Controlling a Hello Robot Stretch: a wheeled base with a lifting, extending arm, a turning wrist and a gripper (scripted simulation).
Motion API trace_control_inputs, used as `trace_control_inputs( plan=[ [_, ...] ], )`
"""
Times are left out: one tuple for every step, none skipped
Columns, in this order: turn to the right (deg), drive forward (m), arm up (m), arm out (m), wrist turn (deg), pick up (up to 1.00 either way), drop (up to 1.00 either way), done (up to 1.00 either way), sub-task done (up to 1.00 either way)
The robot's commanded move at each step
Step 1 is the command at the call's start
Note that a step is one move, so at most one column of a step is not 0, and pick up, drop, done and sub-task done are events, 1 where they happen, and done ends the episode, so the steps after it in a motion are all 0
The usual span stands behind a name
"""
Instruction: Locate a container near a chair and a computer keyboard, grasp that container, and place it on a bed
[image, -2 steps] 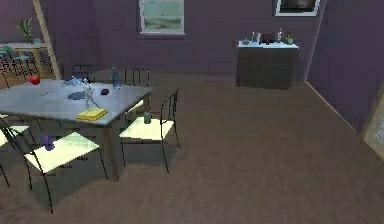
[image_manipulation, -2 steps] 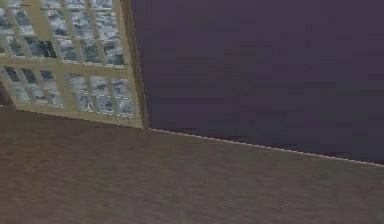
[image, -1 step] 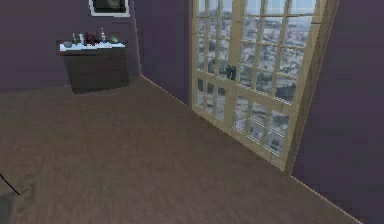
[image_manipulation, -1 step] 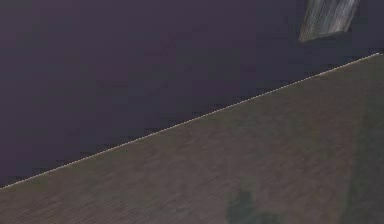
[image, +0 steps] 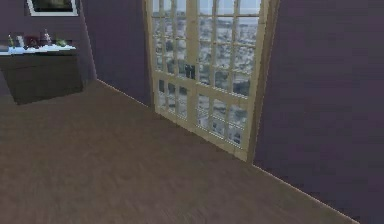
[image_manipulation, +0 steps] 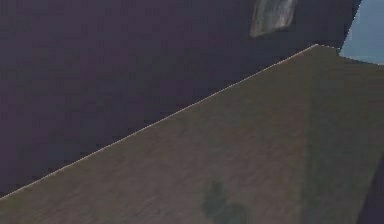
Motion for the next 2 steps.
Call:
trace_control_inputs(
  plan=[
    [0.0, 0.2, 0.0, 0.0, 0.0, 0.0, 0.0, 0.0, 0.0],
    [-45.0, 0.0, 0.0, 0.0, 0.0, 0.0, 0.0, 0.0, 0.0]
  ],
)
